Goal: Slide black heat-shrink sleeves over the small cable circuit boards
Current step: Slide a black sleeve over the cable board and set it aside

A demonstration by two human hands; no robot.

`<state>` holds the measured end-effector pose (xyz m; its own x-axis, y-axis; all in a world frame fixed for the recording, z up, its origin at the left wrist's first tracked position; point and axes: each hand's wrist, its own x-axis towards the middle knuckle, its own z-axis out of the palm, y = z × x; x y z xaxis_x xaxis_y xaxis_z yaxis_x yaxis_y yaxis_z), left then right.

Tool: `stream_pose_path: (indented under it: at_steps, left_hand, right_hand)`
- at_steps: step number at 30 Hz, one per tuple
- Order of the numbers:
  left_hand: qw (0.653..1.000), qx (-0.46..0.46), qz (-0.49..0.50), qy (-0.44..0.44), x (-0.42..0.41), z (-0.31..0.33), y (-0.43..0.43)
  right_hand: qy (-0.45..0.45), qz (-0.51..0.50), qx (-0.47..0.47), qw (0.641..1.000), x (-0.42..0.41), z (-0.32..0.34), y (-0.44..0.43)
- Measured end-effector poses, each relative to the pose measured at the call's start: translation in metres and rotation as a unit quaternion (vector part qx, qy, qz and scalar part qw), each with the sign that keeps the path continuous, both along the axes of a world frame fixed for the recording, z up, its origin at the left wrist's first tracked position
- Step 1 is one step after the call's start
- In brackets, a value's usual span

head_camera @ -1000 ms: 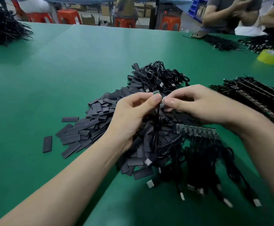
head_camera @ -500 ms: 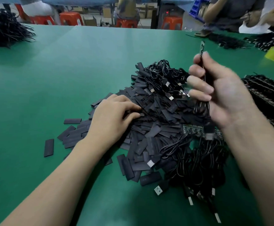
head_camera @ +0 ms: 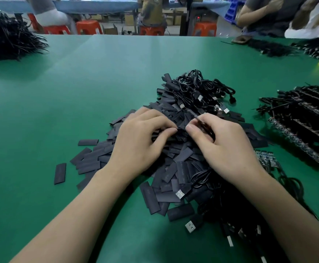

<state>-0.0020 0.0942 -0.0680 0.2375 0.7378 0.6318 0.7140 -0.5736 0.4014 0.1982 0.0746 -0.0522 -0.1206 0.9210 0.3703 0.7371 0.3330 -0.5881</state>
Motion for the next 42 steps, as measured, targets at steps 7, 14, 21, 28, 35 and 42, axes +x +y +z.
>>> stream_pose_path:
  at_steps: [7,14,21,28,35,42]
  left_hand:
    - [0.963,-0.148,-0.115,-0.191,0.012,-0.007,-0.006]
    - [0.996,0.012,-0.08,-0.029,0.008,-0.005,-0.005]
    - [0.98,-0.065,-0.019,-0.187,0.006,-0.004,-0.004]
    - [0.967,-0.094,-0.019,-0.238,0.008,-0.005,-0.004]
    - [0.974,-0.072,-0.013,-0.212,0.007,-0.005,-0.005]
    - [0.993,-0.002,-0.015,-0.121,0.002,-0.002,-0.005]
  right_hand:
    - [0.059,0.028,-0.024,0.998,0.005,-0.008,0.005]
    - [0.055,0.024,-0.026,0.998,0.008,-0.007,0.008]
    - [0.098,0.051,-0.018,0.994,0.011,-0.002,0.002]
    - [0.086,0.052,-0.02,0.995,0.011,-0.001,0.0]
    - [0.111,0.049,-0.044,0.992,0.011,-0.002,0.001]
    - [0.138,0.053,-0.072,0.987,0.014,-0.002,0.003]
